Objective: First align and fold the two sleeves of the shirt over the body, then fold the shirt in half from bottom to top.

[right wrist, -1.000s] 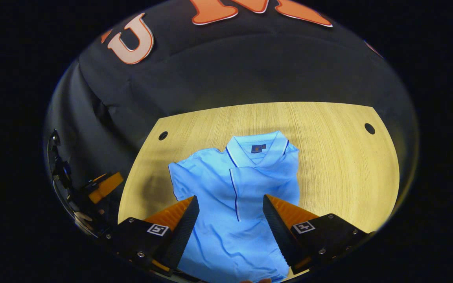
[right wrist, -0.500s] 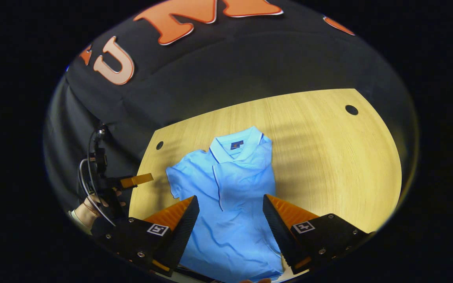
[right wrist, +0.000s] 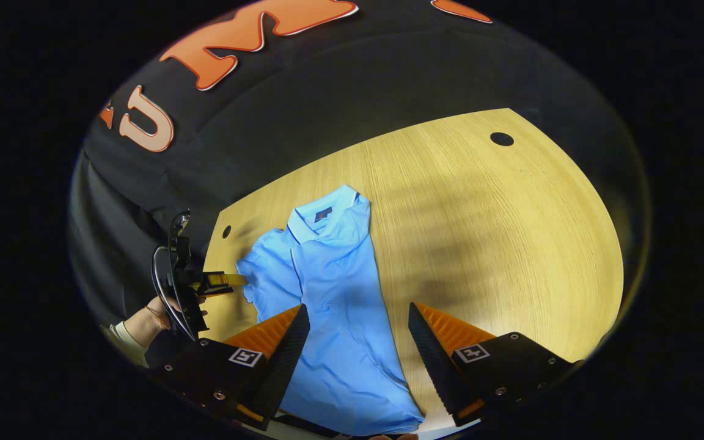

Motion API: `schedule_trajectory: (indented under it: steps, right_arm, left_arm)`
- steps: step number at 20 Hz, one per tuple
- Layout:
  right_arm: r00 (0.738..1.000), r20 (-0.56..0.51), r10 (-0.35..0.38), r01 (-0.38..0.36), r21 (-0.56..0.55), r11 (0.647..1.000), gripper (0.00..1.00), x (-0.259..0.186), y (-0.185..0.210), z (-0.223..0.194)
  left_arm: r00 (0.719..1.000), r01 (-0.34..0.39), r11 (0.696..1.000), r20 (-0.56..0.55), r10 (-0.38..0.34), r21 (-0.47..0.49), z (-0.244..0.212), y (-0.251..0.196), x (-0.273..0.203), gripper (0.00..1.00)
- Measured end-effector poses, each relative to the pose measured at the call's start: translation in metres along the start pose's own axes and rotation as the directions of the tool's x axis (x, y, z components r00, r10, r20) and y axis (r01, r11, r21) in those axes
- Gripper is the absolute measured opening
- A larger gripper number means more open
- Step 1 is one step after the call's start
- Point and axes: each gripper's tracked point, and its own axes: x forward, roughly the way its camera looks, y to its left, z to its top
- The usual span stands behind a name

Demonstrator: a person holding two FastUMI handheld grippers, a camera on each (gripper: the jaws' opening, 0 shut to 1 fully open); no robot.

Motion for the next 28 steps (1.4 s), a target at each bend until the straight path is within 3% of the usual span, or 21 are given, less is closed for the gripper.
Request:
schedule_trajectory:
  steps: [6, 10, 12, 14, 19, 28]
  right_arm:
    - [1.0, -0.01, 0.0, 0.0, 0.015, 1.0, 0.98, 0.001, -0.01, -0.001]
    - [1.0, -0.015, -0.004, 0.004, 0.014, 1.0, 0.98, 0.002, -0.012, -0.003]
    - [1.0, -0.017, -0.003, 0.004, 0.018, 1.0, 0.98, 0.001, -0.013, -0.002]
    - [1.0, -0.015, -0.001, 0.002, 0.022, 1.0, 0.98, 0.0, -0.012, -0.002]
    - [1.0, -0.015, 0.001, -0.001, 0.014, 1.0, 0.99, 0.0, -0.01, -0.003]
    - [1.0, 0.001, 0.002, -0.002, -0.006, 1.0, 0.99, -0.016, -0.019, -0.003]
  left_arm:
    - [0.999, -0.048, 0.997, -0.018, 0.049, 0.061, -0.002, 0.002, 0.008, 1.0]
    - [1.0, -0.027, 0.996, 0.007, 0.026, 0.081, 0.004, -0.008, 0.009, 0.53]
    - [0.999, -0.024, 0.997, 0.026, 0.023, 0.072, 0.01, -0.01, 0.01, 0.21]
    - [1.0, -0.023, 0.998, 0.013, 0.022, 0.06, 0.005, -0.011, 0.007, 0.07]
    - [0.997, 0.001, 0.996, 0.073, -0.007, 0.085, 0.017, -0.019, -0.02, 0.07]
    - [0.988, 0.083, 0.983, 0.115, -0.102, 0.164, 0.011, -0.081, -0.072, 0.08]
